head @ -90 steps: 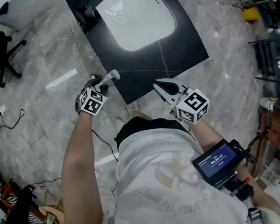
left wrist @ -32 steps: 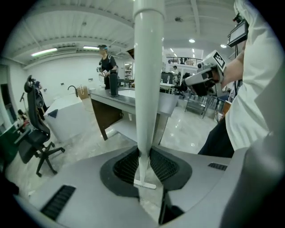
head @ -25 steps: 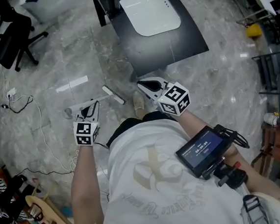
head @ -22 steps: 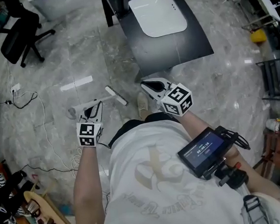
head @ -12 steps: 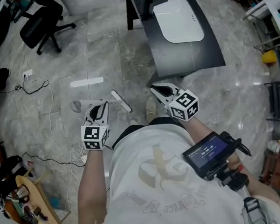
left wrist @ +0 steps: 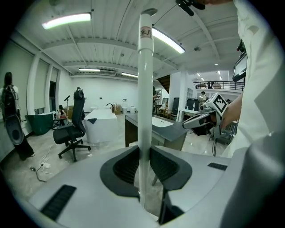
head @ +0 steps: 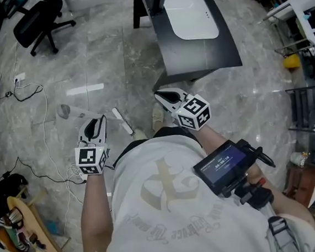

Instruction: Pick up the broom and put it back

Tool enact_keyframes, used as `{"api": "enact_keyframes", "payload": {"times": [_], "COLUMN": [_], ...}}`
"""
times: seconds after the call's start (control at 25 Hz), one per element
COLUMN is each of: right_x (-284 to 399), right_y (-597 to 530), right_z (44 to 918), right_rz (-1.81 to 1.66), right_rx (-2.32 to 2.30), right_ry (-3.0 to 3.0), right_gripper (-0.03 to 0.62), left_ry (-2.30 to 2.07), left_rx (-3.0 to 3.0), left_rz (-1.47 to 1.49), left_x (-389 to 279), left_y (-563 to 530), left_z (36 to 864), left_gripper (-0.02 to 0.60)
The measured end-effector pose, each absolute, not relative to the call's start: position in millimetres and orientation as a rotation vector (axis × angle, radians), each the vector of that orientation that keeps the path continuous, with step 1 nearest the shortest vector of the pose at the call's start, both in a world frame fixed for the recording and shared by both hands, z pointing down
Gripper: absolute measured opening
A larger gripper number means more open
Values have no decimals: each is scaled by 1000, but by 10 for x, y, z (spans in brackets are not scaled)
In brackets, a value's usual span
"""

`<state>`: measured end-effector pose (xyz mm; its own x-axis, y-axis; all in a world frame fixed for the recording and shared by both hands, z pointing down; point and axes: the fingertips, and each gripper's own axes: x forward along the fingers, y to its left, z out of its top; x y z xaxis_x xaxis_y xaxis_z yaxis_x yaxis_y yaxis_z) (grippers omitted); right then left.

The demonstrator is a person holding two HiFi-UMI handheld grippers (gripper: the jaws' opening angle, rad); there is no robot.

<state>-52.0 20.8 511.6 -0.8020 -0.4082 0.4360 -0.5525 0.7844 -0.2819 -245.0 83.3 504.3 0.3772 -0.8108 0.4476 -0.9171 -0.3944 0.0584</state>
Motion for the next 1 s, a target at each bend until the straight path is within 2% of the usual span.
{"api": "enact_keyframes", "payload": {"times": [1.0], "right_x": [-499], "right_y": [231], "right_z": [5096], "right_rz": [530], "right_rx": [786], "right_ry": [-2593], "right_gripper": [18], "left_ry": [-1488], "left_rx": [2364], "left_rz": [427], "left_x": [-2543], "left_y": [1024], "left_z": [5140], "left_gripper": [87]}}
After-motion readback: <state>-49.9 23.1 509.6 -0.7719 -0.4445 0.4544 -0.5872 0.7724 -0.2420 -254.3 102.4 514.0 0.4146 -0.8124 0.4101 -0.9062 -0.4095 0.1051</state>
